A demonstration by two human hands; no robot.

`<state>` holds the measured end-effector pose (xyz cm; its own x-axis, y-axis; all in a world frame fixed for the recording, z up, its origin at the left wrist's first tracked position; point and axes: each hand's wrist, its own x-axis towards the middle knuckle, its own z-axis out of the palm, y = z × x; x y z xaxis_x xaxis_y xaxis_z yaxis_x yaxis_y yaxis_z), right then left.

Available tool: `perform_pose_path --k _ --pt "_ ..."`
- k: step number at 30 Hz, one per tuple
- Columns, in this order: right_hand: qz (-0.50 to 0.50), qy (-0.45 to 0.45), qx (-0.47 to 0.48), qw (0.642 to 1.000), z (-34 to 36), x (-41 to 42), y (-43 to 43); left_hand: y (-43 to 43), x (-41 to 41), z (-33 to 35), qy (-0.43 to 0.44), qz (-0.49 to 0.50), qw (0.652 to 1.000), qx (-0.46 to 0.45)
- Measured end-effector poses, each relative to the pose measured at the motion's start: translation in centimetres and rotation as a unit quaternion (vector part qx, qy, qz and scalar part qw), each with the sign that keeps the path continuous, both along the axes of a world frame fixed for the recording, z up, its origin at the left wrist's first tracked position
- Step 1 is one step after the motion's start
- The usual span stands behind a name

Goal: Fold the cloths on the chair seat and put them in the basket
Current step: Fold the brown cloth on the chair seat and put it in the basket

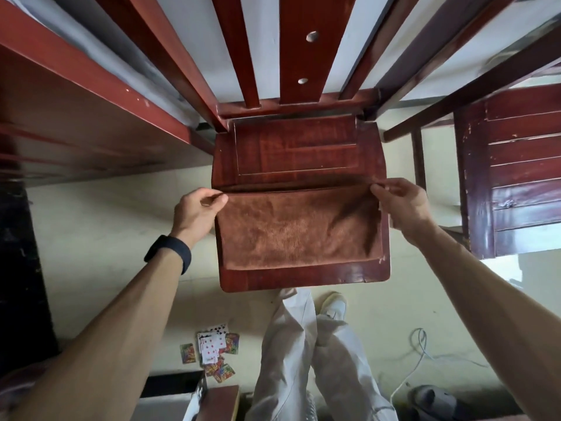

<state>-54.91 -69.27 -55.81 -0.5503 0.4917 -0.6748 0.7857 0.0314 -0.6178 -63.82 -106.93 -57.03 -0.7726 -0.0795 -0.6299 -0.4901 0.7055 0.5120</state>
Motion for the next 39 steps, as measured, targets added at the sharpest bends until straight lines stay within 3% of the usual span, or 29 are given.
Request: perform_pose_path --k 8,13,22,24,27,29,31,33,35,39 --pt "0.026 -0.003 0.113 0.993 -2.5 -0.8 -1.1 1.4 0.5 -1.9 0.066 0.044 0.996 -0.047" --pt "0.042 -0.021 0.161 0.986 -2.8 -1.9 -1.6 2.1 0.0 -2.0 0.052 0.044 0.994 -0.083" --pt "0.11 -0.002 0.26 0.959 -4.4 -1.8 -1.6 1.9 0.2 -2.7 0.077 -0.065 0.982 -0.159" --pt "0.102 -0.02 0.278 0.955 -4.2 -1.6 -1.6 2.2 0.4 -2.6 0.107 -0.046 0.982 -0.149" --pt "0.081 0.017 0.349 0.933 -3.3 -1.1 -2.9 4.1 2.4 -1.8 0.235 -0.026 0.955 -0.179" --pt "0.169 0.076 0.406 0.895 -2.2 -0.2 -6.1 6.8 5.3 -1.2 0.277 -0.1 0.939 -0.179" --pt "0.333 0.121 0.395 0.848 -2.3 0.8 -9.6 9.2 7.9 -2.1 0.25 -0.167 0.935 -0.186" --pt "0.436 0.087 0.377 0.813 -4.4 1.8 -10.4 10.1 9.1 -4.5 0.196 -0.149 0.945 -0.216" --pt "0.422 0.016 0.393 0.817 -6.7 1.8 -8.2 9.4 9.1 -6.9 0.164 -0.107 0.95 -0.241" --pt "0.393 -0.02 0.404 0.826 -8.5 2.4 -5.1 8.3 8.0 -8.3 0.194 -0.164 0.927 -0.277"
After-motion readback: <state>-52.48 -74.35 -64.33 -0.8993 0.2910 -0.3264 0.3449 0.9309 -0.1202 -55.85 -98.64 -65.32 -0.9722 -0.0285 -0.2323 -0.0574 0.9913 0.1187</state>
